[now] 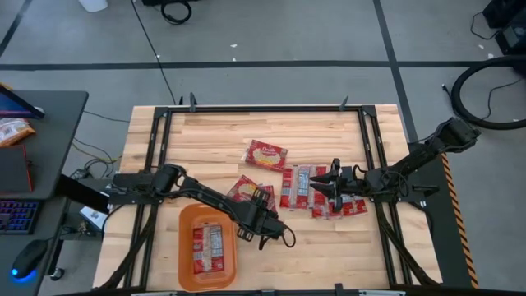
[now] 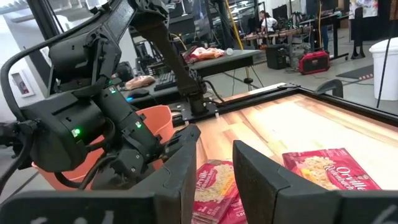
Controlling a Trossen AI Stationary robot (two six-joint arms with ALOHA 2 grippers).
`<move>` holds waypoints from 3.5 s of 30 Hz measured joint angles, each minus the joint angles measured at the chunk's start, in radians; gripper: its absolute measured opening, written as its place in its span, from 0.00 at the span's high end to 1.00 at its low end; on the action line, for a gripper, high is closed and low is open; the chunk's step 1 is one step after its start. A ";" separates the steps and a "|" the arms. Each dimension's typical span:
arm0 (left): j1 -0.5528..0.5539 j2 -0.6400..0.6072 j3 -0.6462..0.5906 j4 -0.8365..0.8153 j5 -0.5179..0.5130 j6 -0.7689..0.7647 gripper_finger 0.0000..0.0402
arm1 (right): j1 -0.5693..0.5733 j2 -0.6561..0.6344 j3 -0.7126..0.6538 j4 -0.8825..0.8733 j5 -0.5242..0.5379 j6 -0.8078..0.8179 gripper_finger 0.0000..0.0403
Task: Sort popcorn bags into baskets
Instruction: Put the red popcorn pack into the orange bin
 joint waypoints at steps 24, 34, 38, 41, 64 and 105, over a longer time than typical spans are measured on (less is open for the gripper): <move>0.008 0.008 0.005 0.000 0.001 0.010 0.98 | 0.000 0.000 0.000 0.010 -0.047 -0.020 0.73; 0.062 -0.074 0.120 -0.102 0.067 0.030 1.00 | 0.000 0.000 0.000 0.004 -0.047 -0.020 0.73; 0.071 -0.143 0.169 -0.130 0.139 0.084 1.00 | 0.000 0.000 0.000 0.002 -0.047 -0.020 0.73; 0.053 -0.213 0.182 -0.117 0.195 0.150 1.00 | 0.000 0.000 0.000 0.002 -0.047 -0.020 0.73; -0.354 -0.407 0.123 -0.269 0.287 -0.165 1.00 | 0.000 0.002 -0.001 -0.012 -0.043 -0.017 0.73; 0.036 -0.402 -0.191 0.060 0.014 -0.093 0.67 | 0.000 0.002 -0.001 -0.005 -0.042 -0.016 0.73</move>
